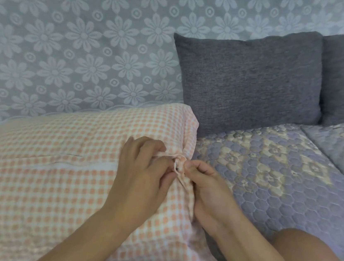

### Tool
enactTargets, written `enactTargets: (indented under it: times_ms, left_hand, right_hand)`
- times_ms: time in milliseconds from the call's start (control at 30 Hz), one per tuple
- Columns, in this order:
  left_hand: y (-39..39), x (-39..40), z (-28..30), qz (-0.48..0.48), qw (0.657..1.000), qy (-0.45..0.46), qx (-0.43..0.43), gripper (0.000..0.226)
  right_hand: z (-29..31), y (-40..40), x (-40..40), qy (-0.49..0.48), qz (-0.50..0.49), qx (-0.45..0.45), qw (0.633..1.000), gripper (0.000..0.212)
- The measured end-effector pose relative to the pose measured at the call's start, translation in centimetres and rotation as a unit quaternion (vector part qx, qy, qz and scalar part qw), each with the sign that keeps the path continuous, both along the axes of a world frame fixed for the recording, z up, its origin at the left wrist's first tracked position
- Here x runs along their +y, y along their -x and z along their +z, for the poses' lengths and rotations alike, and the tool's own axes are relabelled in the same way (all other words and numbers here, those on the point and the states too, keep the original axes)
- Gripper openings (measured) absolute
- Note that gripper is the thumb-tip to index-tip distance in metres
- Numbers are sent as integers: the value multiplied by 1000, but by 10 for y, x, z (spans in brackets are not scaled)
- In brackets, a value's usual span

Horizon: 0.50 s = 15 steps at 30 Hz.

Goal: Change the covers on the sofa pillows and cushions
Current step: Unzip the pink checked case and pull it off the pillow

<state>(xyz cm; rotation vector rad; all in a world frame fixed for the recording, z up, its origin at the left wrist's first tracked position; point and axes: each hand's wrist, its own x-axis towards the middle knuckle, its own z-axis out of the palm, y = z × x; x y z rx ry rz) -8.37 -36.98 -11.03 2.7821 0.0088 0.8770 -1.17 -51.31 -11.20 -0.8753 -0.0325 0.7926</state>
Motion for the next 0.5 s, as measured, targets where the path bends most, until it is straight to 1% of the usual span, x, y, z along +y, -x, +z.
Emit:
enactTargets:
  times_ms: [100, 233, 267, 367, 433, 500]
  left_hand:
    - [3, -1, -1, -1, 1000, -20, 16, 17]
    - [0, -3, -1, 8, 997, -38, 59, 37]
    - [-1, -2, -1, 10, 997, -37, 60, 39]
    - [-4, -1, 0, 8, 999, -6, 40, 33]
    - [-3, -4, 2, -1, 999, 38, 36, 22]
    - [-2, -6, 3, -6, 996, 75, 46, 16]
  right_hand:
    - [-4, -1, 1, 13, -5, -7, 1000, 14]
    - [-7, 0, 1, 19, -23, -12, 999, 13]
    - [-6, 1, 0, 16, -22, -11, 1000, 12]
    - [-3, -2, -4, 2, -12, -9, 1000, 11]
    - [-3, -3, -4, 12, -8, -34, 999, 10]
    - [-3, -1, -3, 42, -14, -71, 997, 14]
